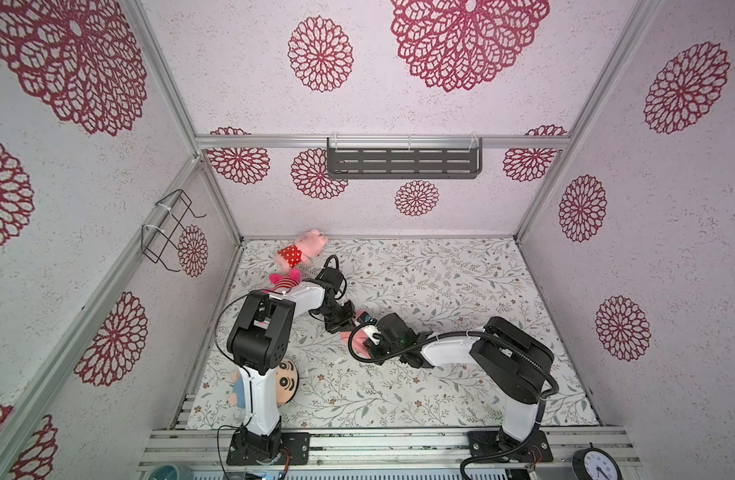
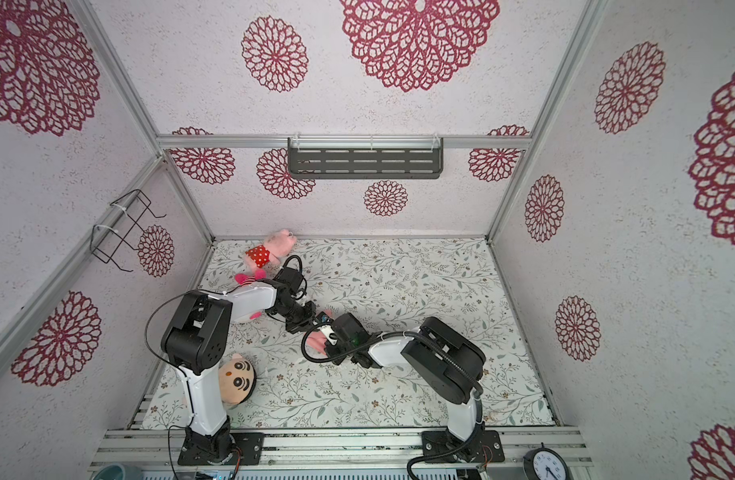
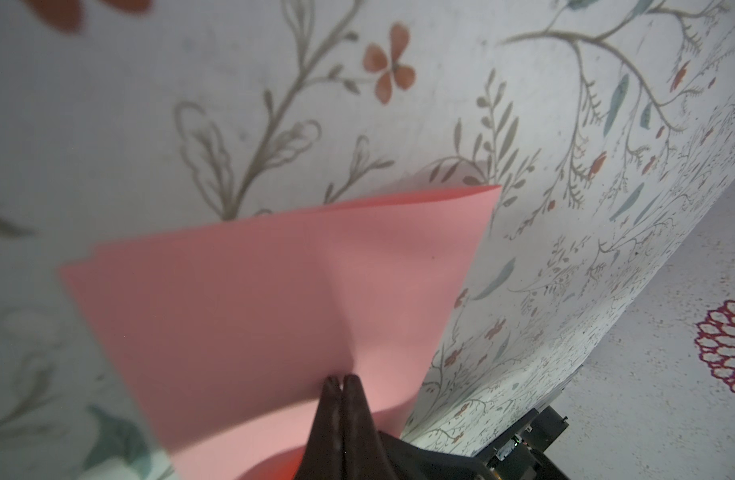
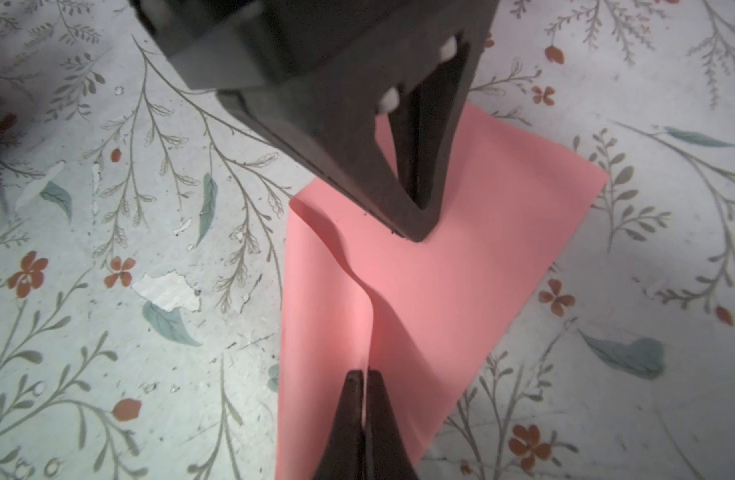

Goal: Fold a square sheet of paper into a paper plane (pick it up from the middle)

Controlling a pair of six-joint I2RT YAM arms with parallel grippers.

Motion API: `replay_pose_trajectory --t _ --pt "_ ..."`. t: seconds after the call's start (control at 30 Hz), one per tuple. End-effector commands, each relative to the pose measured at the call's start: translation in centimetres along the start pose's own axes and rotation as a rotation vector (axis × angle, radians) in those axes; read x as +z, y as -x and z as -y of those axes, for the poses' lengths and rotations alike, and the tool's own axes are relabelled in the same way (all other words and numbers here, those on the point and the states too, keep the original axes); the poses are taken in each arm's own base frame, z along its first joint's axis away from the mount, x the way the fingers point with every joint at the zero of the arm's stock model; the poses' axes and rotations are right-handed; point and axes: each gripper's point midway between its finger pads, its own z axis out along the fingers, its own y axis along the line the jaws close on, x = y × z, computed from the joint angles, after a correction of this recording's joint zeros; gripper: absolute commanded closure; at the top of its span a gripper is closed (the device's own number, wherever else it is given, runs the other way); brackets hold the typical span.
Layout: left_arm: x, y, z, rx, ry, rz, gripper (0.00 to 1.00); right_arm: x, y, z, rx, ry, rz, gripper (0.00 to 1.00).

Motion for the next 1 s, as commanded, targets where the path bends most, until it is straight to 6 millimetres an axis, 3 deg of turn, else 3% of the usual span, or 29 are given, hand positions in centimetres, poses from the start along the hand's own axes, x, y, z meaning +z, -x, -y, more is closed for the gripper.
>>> replay_pose_trajectory --t 0.0,0.2,0.3,0.37,0.47,0.57,0.8,0.97 --pt "1.7 -1.1 -1.8 -0.015 0.062 -0.052 0.99 0.1 1.0 0.6 0.019 -0.022 0.014 1.00" --pt "1.2 -0.9 -1.0 -0.012 0.034 -0.044 0.98 0.2 0.5 0.5 0.021 -0.017 0.000 1.00" --pt "0.0 -0.2 0.0 -0.014 -0.011 -0.017 0.95 0.2 0.1 0.6 0.023 -0.018 -0.013 1.00" --pt "-1.1 0.6 0.8 -0.024 -0.058 0.015 0.92 0.2 -0.2 0.5 0.023 -0.016 -0.020 1.00" --pt "-4.4 1.8 2.3 -0.031 -0.143 0.099 0.85 0.3 -0.4 0.5 0.025 -0.013 -0.024 1.00" --pt "-6.1 2.2 2.4 -0.068 -0.207 0.149 0.81 0.3 -0.4 0.4 0.030 -0.009 -0.021 1.00" --pt "-6.4 -0.1 1.8 -0.118 -0.312 0.168 0.79 0.4 -0.3 0.4 0.036 -0.004 -0.017 1.00" --pt "-5.5 -1.9 1.8 -0.136 -0.383 0.158 0.83 0.5 -0.2 0.3 0.046 0.004 -0.014 1.00"
